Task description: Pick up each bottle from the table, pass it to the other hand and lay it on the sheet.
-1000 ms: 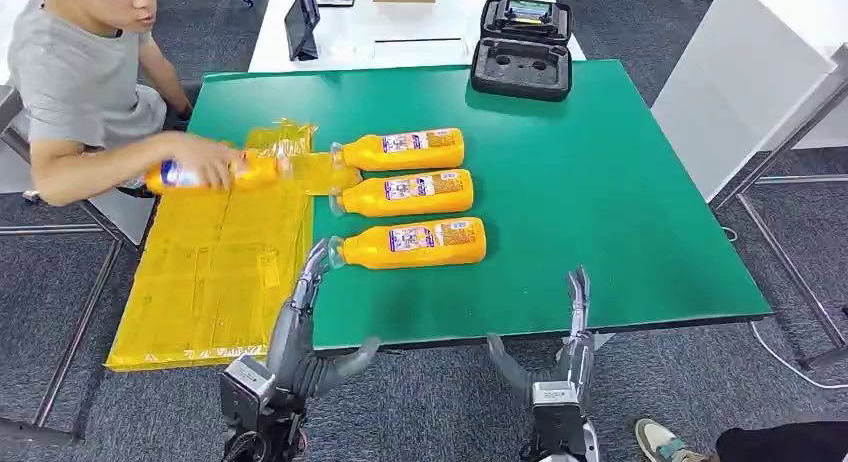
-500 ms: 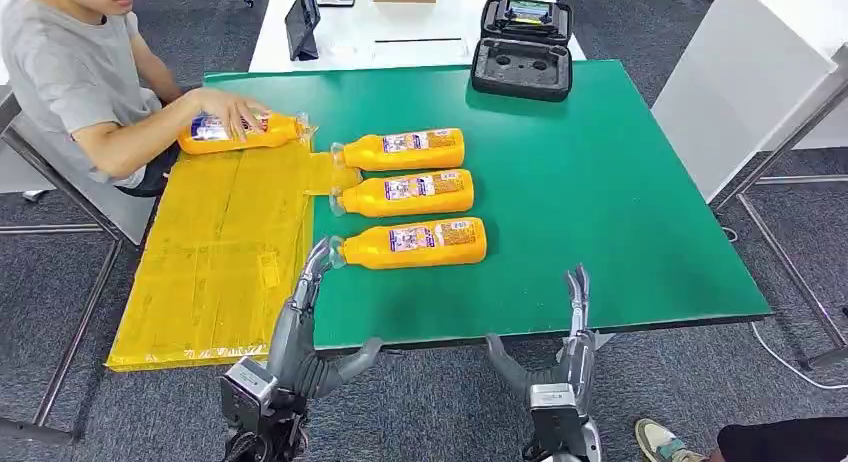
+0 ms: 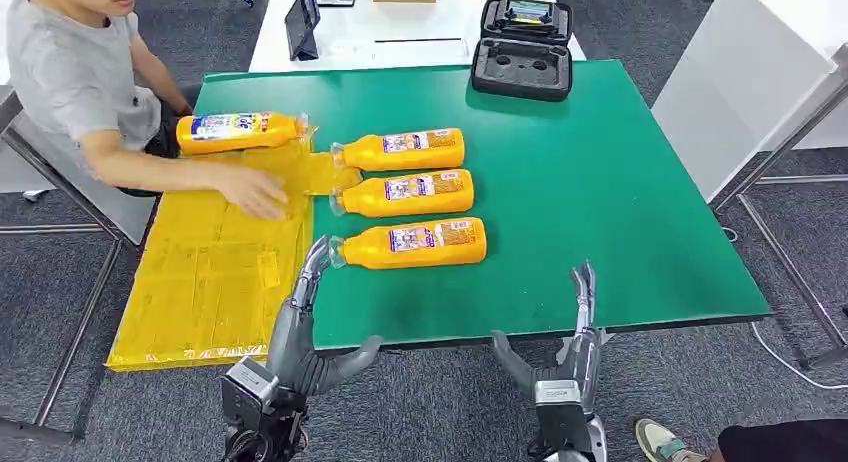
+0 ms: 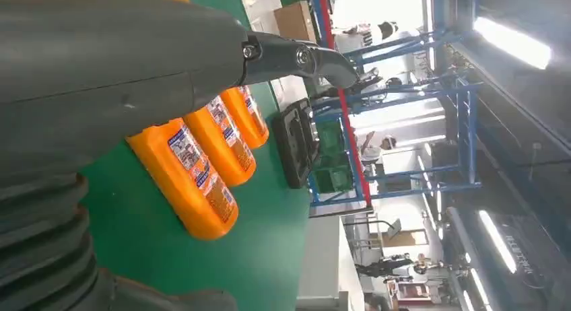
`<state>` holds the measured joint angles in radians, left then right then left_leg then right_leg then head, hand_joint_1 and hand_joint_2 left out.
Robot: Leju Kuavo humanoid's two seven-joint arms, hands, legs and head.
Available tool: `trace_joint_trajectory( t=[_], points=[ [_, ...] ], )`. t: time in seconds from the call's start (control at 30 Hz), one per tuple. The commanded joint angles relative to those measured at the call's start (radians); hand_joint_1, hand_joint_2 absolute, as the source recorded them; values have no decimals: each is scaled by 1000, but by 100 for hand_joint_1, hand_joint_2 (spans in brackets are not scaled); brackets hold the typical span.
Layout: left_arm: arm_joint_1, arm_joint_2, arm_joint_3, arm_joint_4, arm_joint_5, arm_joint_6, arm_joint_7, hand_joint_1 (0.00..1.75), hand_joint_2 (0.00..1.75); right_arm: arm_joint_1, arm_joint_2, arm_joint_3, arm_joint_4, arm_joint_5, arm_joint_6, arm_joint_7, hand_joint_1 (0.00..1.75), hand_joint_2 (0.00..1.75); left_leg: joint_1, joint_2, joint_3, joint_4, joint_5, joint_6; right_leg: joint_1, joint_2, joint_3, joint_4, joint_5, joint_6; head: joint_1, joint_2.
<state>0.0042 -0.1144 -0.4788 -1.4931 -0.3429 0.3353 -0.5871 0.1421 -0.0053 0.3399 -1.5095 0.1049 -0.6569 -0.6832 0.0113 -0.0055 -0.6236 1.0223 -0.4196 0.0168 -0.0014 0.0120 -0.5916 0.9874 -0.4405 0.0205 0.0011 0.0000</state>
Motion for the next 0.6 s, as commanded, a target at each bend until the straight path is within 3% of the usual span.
trace_joint_trajectory(
  t=[0.03, 0.6],
  points=[
    [-49, -13, 18, 112, -105, 127, 68, 0, 175, -32, 13, -89, 54, -33, 62, 22, 0, 175, -1, -1, 7, -2, -1, 0, -1, -2, 7, -2, -2, 0, 0, 0],
    [-71, -11, 25, 172, -133, 161, 82, 0, 175, -12, 21, -84, 76, -25, 86, 24, 0, 175, 0, -1, 4, -1, -1, 0, 0, -2, 4, -1, -1, 0, 0, 0]
  ],
)
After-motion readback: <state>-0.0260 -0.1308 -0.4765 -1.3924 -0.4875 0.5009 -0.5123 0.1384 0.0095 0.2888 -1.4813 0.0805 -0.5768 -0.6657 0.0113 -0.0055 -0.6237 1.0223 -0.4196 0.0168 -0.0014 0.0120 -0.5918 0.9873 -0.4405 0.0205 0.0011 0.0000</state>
